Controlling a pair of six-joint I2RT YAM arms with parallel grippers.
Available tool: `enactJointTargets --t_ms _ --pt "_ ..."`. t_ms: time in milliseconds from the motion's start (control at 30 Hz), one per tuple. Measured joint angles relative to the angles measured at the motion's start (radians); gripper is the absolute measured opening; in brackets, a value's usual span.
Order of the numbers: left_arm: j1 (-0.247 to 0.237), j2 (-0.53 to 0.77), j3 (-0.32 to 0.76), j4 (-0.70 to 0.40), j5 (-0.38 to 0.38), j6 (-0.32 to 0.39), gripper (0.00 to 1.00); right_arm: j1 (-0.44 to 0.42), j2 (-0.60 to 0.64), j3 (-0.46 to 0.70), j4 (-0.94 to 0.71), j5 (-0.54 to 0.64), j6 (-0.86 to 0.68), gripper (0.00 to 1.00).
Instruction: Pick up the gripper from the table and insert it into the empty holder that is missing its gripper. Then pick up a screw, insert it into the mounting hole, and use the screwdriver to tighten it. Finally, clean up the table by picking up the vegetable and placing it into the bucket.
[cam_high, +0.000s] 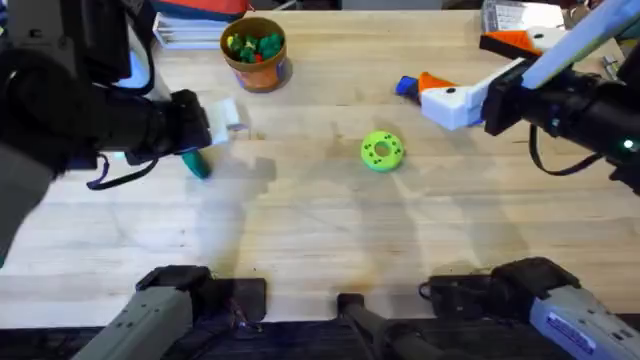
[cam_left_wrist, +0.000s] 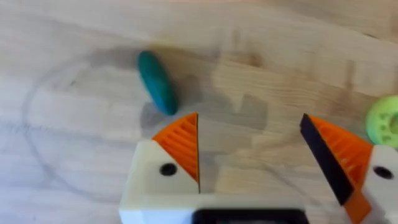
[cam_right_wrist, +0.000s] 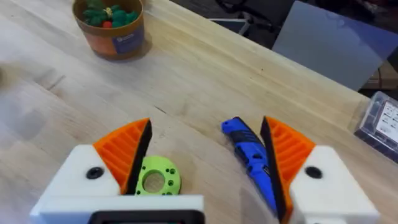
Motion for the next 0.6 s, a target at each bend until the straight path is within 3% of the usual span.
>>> enactJointTargets --t_ms 333,600 --pt "0.176 0.195 0.000 0.009 -0.075 -0.158 0.985 0.000 0.000 0.000 0.000 0.000 0.000 0.994" --pt "0.183 0.402 0.000 0.034 -0.088 -0.194 0.985 0.000 0.000 0.000 0.000 0.000 0.000 0.994"
